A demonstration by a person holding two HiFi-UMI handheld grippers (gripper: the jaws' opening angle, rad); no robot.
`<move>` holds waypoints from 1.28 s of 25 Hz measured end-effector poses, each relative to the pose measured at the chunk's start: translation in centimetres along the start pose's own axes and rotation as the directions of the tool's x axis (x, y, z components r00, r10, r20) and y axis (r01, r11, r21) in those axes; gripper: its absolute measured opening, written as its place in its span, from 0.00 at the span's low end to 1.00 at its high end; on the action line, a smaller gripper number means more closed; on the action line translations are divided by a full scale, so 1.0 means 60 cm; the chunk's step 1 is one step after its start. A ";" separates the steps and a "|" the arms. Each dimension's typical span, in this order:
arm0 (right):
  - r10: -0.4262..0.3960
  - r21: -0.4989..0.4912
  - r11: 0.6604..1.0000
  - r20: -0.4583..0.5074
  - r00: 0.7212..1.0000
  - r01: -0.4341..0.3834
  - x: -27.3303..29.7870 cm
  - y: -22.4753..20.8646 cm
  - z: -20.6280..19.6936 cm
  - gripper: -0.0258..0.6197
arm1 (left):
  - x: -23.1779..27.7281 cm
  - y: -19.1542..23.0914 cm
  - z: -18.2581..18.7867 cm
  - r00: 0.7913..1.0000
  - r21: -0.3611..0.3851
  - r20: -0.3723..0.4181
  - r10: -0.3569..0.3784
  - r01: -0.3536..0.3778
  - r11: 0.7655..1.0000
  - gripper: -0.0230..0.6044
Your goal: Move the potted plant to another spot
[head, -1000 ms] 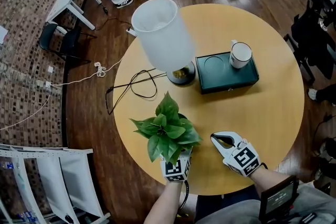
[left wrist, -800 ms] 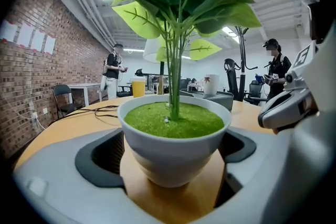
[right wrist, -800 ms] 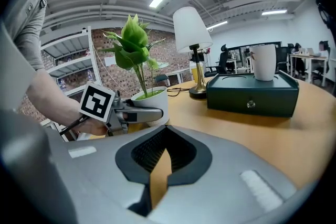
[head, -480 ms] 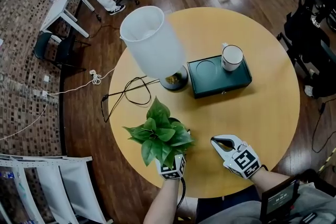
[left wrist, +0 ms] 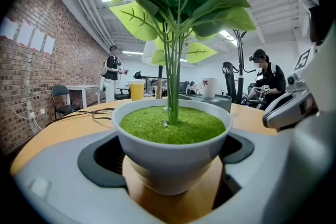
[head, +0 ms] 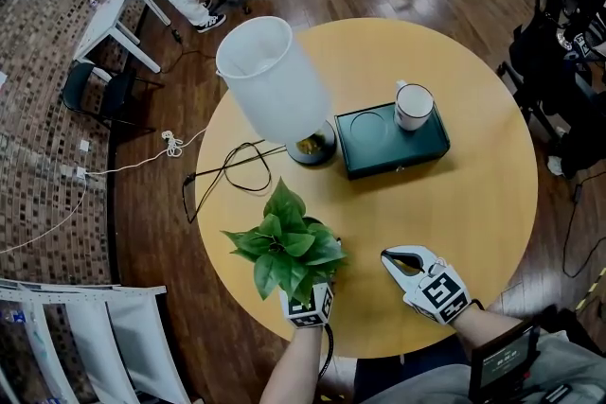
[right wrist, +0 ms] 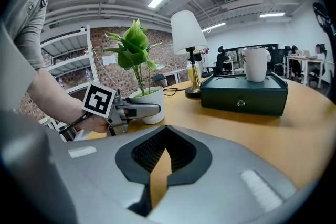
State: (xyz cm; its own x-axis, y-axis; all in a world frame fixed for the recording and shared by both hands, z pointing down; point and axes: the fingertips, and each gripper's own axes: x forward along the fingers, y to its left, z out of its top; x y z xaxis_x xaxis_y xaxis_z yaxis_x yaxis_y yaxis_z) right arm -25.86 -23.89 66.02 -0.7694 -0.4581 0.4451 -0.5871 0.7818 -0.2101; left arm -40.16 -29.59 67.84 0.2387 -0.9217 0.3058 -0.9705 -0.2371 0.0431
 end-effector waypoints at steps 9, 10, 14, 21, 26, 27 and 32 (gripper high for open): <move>-0.020 -0.018 1.000 0.020 1.000 0.021 -0.019 0.008 0.037 0.04 | -0.013 -0.024 0.054 0.998 0.036 0.025 -0.053 0.052 0.998 0.86; -0.025 -0.021 0.999 0.028 0.999 0.025 -0.025 0.011 0.048 0.04 | -0.015 -0.030 0.064 0.997 0.044 0.023 -0.067 0.066 0.997 0.86; -0.065 -0.037 0.997 0.069 0.996 0.067 -0.068 0.011 0.091 0.04 | -0.031 -0.080 0.106 0.990 0.061 0.006 -0.142 0.142 0.988 0.86; -0.187 -0.009 0.982 0.164 0.969 0.191 -0.161 -0.029 0.140 0.04 | -0.022 -0.188 0.193 0.958 0.105 -0.009 -0.288 0.287 0.952 0.86; -0.244 -0.006 0.968 0.203 0.948 0.251 -0.233 -0.039 0.166 0.04 | -0.023 -0.260 0.263 0.932 0.129 0.014 -0.362 0.357 0.925 0.86; -0.255 -0.008 0.965 0.209 0.944 0.262 -0.239 -0.037 0.166 0.04 | -0.024 -0.268 0.269 0.927 0.135 0.020 -0.375 0.369 0.920 0.86; -0.319 0.005 0.945 0.224 0.921 0.326 -0.279 -0.020 0.149 0.04 | -0.042 -0.314 0.272 0.893 0.160 0.025 -0.450 0.441 0.883 0.86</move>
State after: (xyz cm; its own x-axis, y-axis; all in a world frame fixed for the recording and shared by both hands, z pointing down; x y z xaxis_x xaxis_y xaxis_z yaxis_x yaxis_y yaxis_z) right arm -14.52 -20.93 51.06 -0.5777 -0.7662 0.2815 -0.8072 0.5874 -0.0578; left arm -21.96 -27.79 50.72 0.6504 -0.7238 0.2303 -0.7469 -0.6646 0.0209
